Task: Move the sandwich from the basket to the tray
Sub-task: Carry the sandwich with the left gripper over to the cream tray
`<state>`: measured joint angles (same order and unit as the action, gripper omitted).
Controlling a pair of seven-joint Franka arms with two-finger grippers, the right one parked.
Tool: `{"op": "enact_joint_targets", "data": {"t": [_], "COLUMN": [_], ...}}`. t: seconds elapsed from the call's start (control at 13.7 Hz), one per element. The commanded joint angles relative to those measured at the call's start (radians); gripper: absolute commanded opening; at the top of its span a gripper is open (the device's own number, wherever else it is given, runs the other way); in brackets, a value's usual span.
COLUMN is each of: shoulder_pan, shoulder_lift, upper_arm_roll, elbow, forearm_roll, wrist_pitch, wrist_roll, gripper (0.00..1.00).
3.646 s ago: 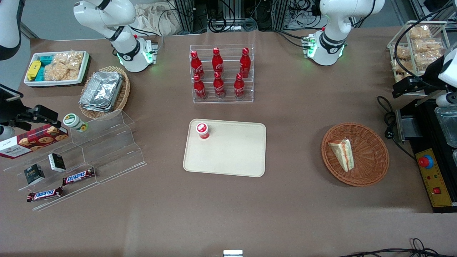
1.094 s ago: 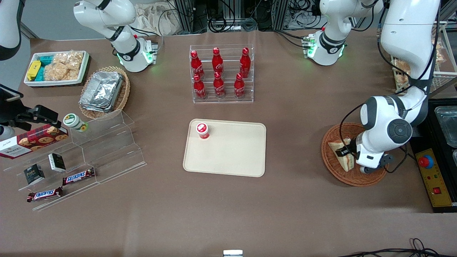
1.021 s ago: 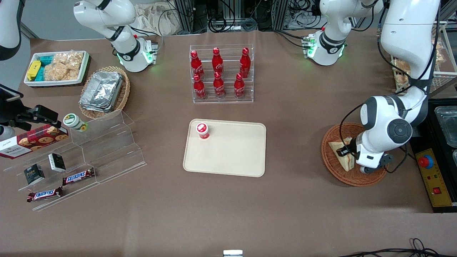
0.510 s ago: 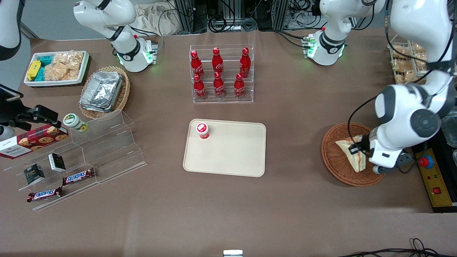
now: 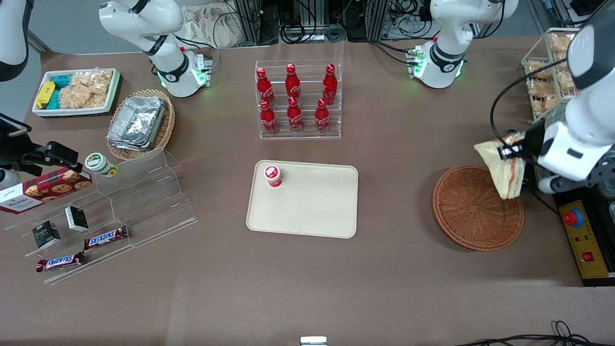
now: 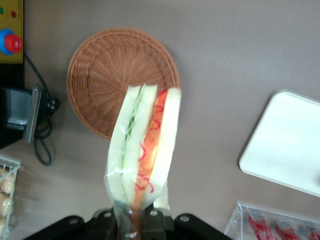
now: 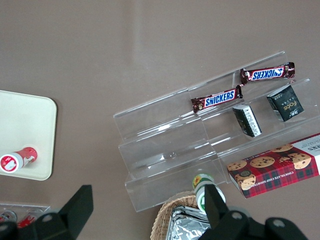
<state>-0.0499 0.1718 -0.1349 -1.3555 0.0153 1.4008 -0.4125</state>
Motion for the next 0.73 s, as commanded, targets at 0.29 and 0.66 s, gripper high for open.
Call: {"op": "enact_joint_targets", "data": {"t": [0.29,0.66], "shoulder_pan": [-0.004,-0.086], "shoulder_lift": [0.101,0.377], "upper_arm_roll": [-0.398,-0.496], "elbow": [0.062,0.029], "forearm_roll": [0.075,0.250], "wrist_pitch": [-0.005,0.252], "wrist_roll": [-0.464,-0.725], "gripper": [0.07,0.07]}}
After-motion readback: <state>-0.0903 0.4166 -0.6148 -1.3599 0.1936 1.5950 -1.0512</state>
